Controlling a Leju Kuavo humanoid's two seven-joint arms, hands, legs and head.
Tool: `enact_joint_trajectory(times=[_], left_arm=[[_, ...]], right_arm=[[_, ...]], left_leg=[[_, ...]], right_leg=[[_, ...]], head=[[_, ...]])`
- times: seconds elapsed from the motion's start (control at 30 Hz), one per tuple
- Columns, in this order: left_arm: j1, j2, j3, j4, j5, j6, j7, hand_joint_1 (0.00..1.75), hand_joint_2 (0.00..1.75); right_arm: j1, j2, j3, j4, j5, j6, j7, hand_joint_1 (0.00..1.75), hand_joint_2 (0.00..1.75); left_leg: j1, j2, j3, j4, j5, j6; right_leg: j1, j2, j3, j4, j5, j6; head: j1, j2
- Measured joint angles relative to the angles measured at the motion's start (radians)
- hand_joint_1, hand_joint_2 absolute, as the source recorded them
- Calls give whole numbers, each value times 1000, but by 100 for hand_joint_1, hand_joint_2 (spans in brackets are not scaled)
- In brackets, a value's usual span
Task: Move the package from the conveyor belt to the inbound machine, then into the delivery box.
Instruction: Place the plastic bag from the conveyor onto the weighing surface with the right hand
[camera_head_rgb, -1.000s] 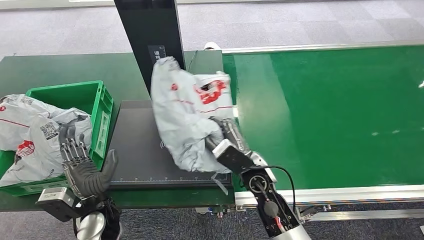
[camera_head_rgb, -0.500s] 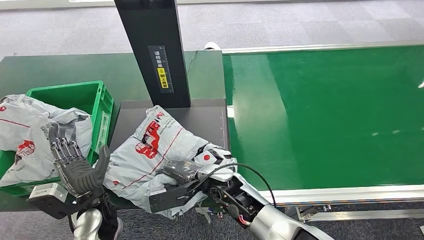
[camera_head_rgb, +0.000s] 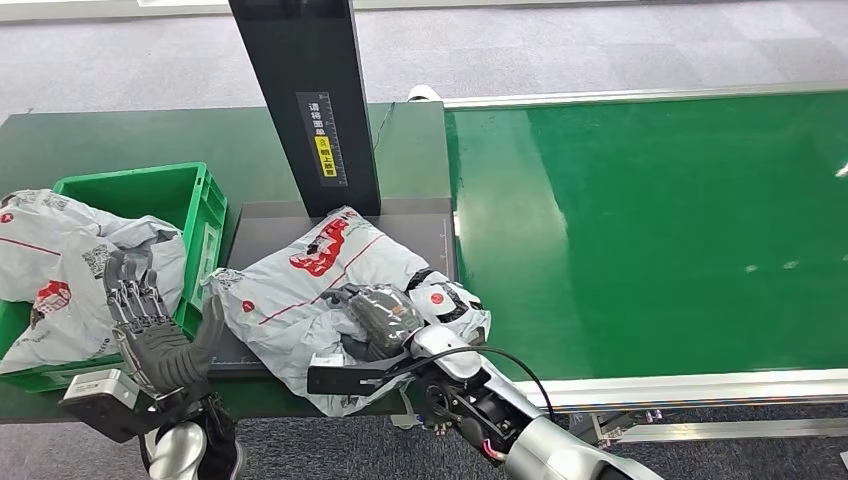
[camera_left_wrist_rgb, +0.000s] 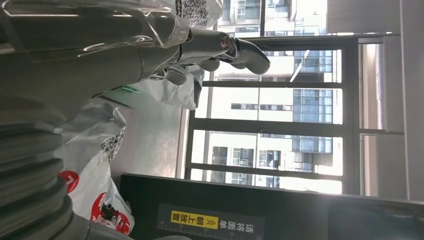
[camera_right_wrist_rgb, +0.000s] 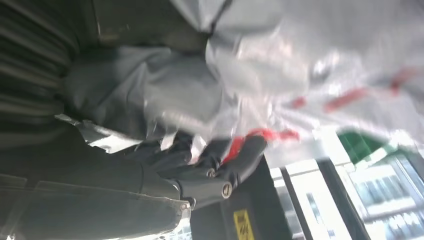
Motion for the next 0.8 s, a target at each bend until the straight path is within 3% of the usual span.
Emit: enact_joint_trajectory(times=[0.13, 0.27, 0.5, 0.8], left_arm=[[-3, 2, -11, 7, 0, -8, 0, 0, 175], [-11, 7, -25, 22, -5, -16, -1, 0, 175], [-25, 26, -80, 67, -94, -51, 34, 0, 175], [-31, 50, -163, 138, -306, -69, 158, 0, 175]], right_arm=[[45, -12, -87, -82, -177, 64, -160, 0, 175], [82, -17, -169, -161, -316, 145, -245, 0, 175], [133, -25, -260, -269, -507, 287, -320, 0, 175], [184, -39, -339, -356, -606, 287, -356, 0, 175]], left_leg=[[0, 0, -1, 0, 0, 0], [0, 1, -2, 0, 0, 0], [0, 1, -2, 0, 0, 0], [0, 1, -2, 0, 0, 0]], right_leg=[[0, 0, -2, 0, 0, 0], [0, 0, -3, 0, 0, 0], [0, 0, -2, 0, 0, 0], [0, 0, -3, 0, 0, 0]], head=[[0, 0], [0, 0], [0, 0], [0, 0]])
